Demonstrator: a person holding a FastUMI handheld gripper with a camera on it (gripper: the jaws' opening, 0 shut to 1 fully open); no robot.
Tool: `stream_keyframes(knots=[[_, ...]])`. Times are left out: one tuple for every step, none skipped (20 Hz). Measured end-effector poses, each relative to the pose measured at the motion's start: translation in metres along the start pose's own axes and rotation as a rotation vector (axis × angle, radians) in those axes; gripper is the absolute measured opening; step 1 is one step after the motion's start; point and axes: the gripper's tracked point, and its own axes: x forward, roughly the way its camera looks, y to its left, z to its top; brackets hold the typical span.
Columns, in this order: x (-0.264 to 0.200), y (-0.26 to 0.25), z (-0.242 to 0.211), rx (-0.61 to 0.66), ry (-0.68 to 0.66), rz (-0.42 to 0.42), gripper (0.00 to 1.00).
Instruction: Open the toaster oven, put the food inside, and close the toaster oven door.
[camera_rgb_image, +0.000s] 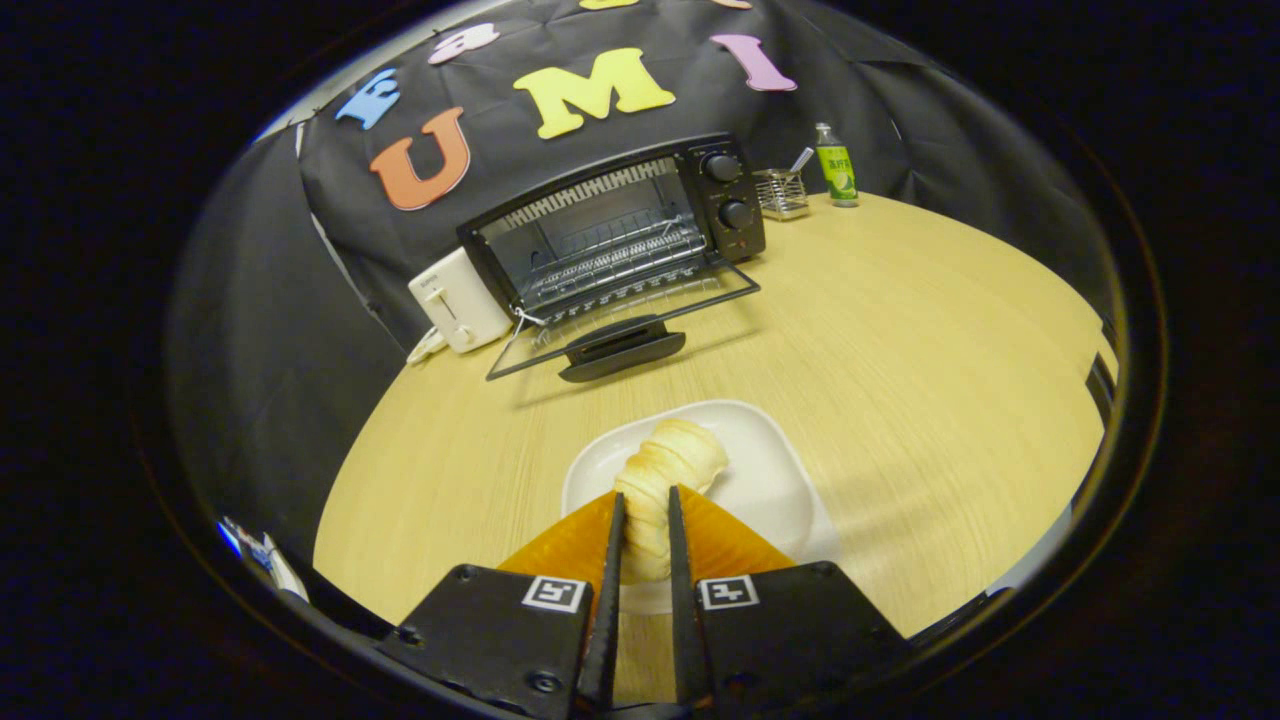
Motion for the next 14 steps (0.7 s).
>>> stream_keyframes(knots=[[0.000, -0.001, 0.001, 0.001, -0.003, 0.000, 0.26], [0.000, 0.000, 0.001, 0.008, -0.006, 0.007, 0.25], [-0.002, 0.001, 0.002, 0.013, -0.011, 0.012, 0.23], [-0.004, 0.002, 0.006, 0.015, -0.022, 0.017, 0.22], [-0.006, 0.004, 0.010, 0.012, -0.040, 0.023, 0.20], [-0.008, 0.005, 0.013, 0.001, -0.055, 0.025, 0.19], [-0.010, 0.005, 0.017, -0.002, -0.068, 0.028, 0.18], [-0.012, 0.007, 0.022, 0.002, -0.080, 0.036, 0.17], [-0.015, 0.009, 0.027, 0.004, -0.092, 0.044, 0.17], [-0.018, 0.012, 0.033, 0.005, -0.106, 0.053, 0.17], [-0.021, 0.014, 0.039, 0.007, -0.121, 0.060, 0.17], [-0.023, 0.019, 0.044, 0.014, -0.133, 0.074, 0.17], [-0.025, 0.024, 0.053, 0.027, -0.144, 0.090, 0.17], [-0.026, 0.030, 0.064, 0.043, -0.159, 0.108, 0.17]])
